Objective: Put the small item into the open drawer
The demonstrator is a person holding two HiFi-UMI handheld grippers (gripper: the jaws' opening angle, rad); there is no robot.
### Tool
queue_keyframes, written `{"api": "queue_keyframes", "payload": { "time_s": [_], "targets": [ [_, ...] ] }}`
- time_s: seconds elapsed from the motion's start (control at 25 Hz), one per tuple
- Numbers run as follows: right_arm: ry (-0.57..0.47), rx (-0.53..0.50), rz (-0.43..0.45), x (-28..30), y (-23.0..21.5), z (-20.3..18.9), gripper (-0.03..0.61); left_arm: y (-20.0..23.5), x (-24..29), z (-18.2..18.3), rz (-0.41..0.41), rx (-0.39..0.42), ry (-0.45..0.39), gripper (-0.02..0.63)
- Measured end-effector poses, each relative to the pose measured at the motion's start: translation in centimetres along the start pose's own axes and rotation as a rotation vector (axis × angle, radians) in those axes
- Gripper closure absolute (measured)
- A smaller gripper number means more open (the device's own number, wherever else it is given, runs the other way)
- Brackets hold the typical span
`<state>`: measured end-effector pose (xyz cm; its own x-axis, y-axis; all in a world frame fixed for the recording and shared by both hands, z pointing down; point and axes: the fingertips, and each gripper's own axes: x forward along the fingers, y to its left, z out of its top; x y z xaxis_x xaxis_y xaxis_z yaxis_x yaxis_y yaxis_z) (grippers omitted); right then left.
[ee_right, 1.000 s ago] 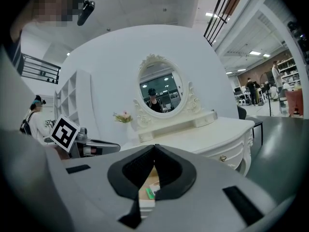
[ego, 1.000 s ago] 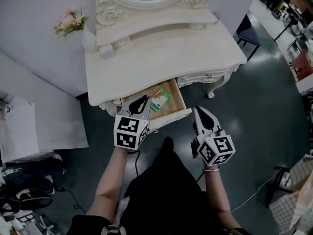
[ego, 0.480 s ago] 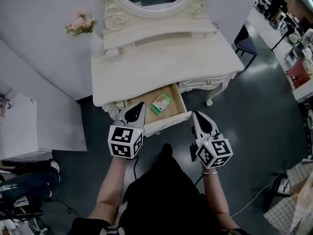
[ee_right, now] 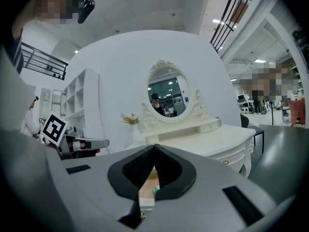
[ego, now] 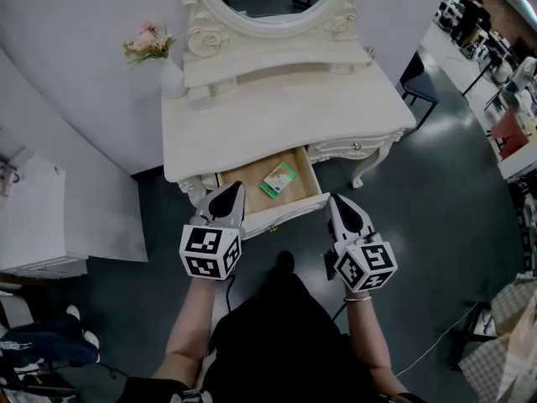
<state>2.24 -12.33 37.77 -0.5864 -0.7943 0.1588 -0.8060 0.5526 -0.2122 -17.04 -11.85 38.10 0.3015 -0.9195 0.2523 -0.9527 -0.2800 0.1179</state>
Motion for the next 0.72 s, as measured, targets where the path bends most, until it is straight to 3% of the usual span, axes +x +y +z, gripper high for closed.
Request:
{"api": "queue_keyframes", "payload": {
  "time_s": [0.72],
  "targets": [
    [-0.006, -0.019, 0.012, -0.2, 1.9, -0.2, 0.575, 1.2, -2.0, 0.0, 0.006, -0.023, -0.03, 0.607]
  ]
}}
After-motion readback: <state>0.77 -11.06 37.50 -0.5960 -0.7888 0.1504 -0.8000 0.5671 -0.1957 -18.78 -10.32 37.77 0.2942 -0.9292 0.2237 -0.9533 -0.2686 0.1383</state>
